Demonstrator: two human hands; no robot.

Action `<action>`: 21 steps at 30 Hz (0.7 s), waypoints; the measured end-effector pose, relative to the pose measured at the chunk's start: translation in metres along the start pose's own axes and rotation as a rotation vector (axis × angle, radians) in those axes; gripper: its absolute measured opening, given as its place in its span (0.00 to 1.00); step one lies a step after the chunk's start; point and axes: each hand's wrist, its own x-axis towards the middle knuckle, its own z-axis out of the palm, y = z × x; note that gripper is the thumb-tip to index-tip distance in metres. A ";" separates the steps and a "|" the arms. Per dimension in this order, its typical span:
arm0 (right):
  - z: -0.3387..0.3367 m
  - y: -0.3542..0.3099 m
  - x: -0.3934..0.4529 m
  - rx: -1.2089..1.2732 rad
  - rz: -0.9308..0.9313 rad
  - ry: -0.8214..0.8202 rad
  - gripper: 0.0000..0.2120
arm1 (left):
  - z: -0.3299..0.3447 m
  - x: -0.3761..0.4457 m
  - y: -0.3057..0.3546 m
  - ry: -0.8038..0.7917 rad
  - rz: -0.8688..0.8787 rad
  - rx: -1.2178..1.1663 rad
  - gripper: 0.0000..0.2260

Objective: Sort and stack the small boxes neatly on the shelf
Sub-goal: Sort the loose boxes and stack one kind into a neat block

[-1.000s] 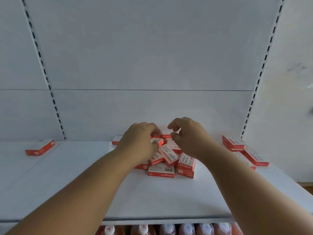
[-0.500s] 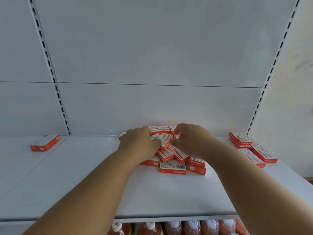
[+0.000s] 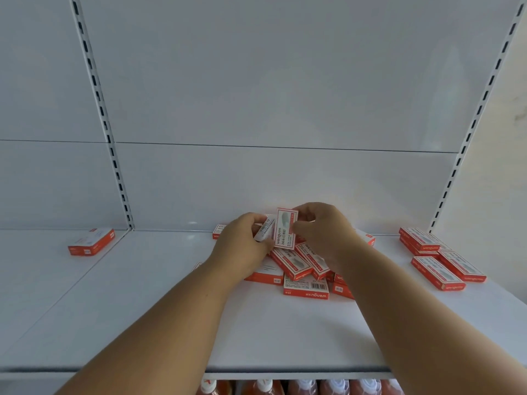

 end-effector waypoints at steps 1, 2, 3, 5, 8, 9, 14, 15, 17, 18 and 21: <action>-0.001 0.001 0.000 0.072 0.012 0.001 0.05 | -0.001 0.000 0.000 0.044 -0.005 -0.023 0.18; -0.002 0.002 -0.001 0.137 0.015 0.011 0.05 | -0.002 0.000 0.000 0.094 -0.013 -0.057 0.18; -0.004 0.003 -0.001 0.197 0.008 0.025 0.05 | -0.004 -0.001 0.001 0.137 -0.023 -0.102 0.18; -0.007 0.002 -0.002 0.344 -0.013 0.033 0.05 | -0.006 -0.002 0.005 0.190 -0.052 -0.214 0.18; -0.008 -0.004 -0.006 0.561 -0.034 -0.024 0.04 | -0.007 -0.004 0.008 0.189 -0.096 -0.418 0.15; -0.008 -0.005 -0.007 0.589 -0.046 -0.042 0.04 | -0.007 -0.005 0.009 0.180 -0.103 -0.452 0.14; -0.009 -0.005 -0.017 0.513 -0.097 -0.061 0.07 | -0.004 -0.006 0.012 0.142 -0.118 -0.617 0.08; -0.011 -0.004 -0.019 0.484 -0.109 -0.057 0.11 | -0.004 -0.006 0.014 0.130 -0.130 -0.641 0.07; -0.016 -0.003 -0.026 0.317 -0.172 -0.013 0.16 | -0.003 -0.007 0.020 0.091 -0.183 -0.743 0.07; -0.020 -0.002 -0.029 0.197 -0.221 0.031 0.18 | -0.002 -0.009 0.024 0.059 -0.221 -0.835 0.07; -0.036 0.001 -0.037 -0.042 -0.330 0.199 0.15 | 0.000 -0.012 0.044 -0.039 -0.273 -0.985 0.06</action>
